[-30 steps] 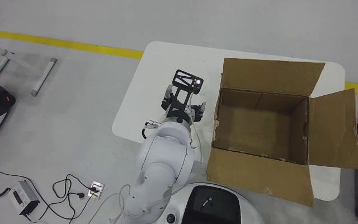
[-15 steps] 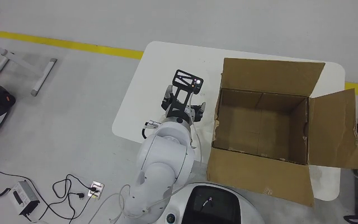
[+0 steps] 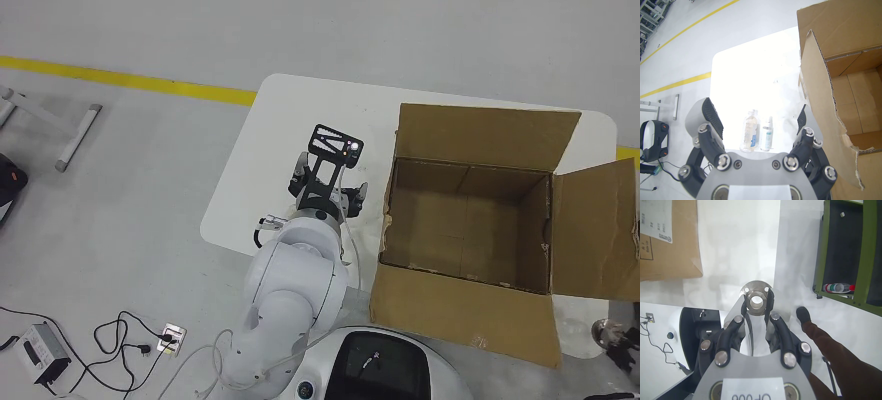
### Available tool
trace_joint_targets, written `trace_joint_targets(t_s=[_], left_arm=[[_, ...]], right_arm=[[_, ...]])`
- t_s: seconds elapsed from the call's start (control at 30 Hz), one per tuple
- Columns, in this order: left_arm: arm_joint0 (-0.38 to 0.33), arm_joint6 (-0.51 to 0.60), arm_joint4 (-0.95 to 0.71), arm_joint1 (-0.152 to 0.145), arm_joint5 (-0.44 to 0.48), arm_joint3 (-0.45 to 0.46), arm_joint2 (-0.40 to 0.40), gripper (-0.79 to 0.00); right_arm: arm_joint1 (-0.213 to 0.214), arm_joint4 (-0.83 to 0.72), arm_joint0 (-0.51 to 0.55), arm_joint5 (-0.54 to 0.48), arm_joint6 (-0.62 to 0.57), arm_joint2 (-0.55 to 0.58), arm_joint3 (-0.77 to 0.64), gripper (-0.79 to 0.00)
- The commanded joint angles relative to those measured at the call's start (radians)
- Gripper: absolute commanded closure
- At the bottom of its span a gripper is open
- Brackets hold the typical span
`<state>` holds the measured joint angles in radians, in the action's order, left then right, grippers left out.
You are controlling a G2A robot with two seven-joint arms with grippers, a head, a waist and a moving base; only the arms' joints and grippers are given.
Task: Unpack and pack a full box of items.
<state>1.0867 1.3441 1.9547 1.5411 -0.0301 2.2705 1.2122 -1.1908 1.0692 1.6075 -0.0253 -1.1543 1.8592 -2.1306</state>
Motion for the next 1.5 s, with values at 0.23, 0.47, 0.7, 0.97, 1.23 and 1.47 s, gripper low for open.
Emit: trace_joint_targets(t_s=[0.23,0.47,0.7,0.97,1.23,1.47], left_arm=[[0.000,0.000,0.000,0.000,0.000,0.000,0.000,-0.785],[0.000,0.000,0.000,0.000,0.000,0.000,0.000,-0.785],[0.000,0.000,0.000,0.000,0.000,0.000,0.000,-0.785],[0.000,0.000,0.000,0.000,0.000,0.000,0.000,-0.785],[0.000,0.000,0.000,0.000,0.000,0.000,0.000,-0.785],[0.000,0.000,0.000,0.000,0.000,0.000,0.000,-0.785]], right_arm=[[0.003,0.016,-0.007,0.000,0.020,-0.053,0.054,0.000],[0.006,0.027,-0.027,0.006,0.025,-0.098,0.070,0.000],[0.008,0.038,-0.057,0.012,0.027,-0.136,0.108,0.000],[0.012,0.051,-0.082,0.013,0.015,-0.162,0.133,-0.129],[0.016,0.047,-0.091,0.005,0.007,-0.166,0.139,-0.326],[0.021,0.033,-0.098,0.019,0.014,-0.134,0.101,-0.388]])
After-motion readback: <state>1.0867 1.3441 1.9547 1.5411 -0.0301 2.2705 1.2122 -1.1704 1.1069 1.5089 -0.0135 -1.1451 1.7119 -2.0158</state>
